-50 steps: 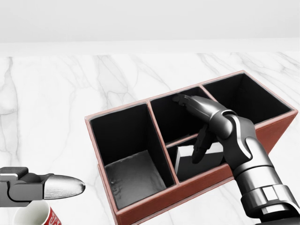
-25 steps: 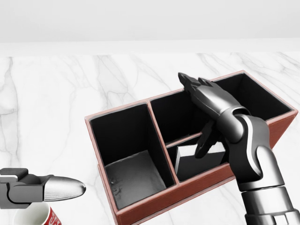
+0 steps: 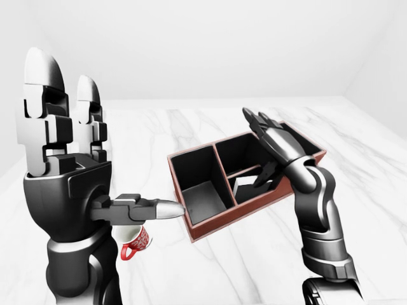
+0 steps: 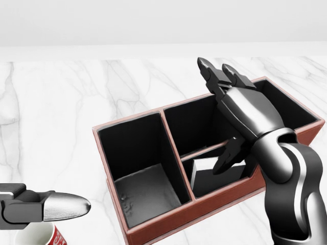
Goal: Pick up the book and place it in the back compartment of the caddy.
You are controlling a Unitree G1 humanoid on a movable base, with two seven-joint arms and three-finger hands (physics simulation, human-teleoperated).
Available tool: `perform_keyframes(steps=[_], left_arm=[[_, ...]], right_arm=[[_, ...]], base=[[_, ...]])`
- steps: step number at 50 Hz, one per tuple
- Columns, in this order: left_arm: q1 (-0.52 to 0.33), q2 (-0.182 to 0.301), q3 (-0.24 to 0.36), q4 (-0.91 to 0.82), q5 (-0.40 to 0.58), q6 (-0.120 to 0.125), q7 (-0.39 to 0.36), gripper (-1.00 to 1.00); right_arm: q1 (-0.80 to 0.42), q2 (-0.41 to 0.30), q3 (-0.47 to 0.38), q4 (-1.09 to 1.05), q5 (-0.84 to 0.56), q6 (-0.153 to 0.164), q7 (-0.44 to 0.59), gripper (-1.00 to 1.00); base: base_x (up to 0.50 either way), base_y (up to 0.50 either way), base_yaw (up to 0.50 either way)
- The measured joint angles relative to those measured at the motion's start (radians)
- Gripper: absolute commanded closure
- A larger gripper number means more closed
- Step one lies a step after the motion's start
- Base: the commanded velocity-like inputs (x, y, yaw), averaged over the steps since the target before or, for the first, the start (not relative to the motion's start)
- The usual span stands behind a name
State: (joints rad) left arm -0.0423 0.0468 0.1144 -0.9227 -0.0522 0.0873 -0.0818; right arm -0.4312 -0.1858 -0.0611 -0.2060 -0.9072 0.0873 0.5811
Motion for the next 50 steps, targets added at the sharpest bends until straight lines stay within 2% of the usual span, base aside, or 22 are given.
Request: perform_keyframes(steps=[24, 50], left_arm=[[-0.005, 0.001, 0.004, -0.02, -0.009, 0.0, 0.005, -1.0], [-0.018, 0.003, 0.014, -0.042, -0.03, 0.0, 0.013, -1.0]], right_arm=[[0.137, 0.05, -0.019, -0.423, 0.057, 0.0, 0.034, -1.0], [0.107, 0.042, -0.02, -0.725, 0.152, 0.0, 0.076, -1.0]], base=[[0.0, 0.0, 0.0], [0.0, 0.0, 0.0]])
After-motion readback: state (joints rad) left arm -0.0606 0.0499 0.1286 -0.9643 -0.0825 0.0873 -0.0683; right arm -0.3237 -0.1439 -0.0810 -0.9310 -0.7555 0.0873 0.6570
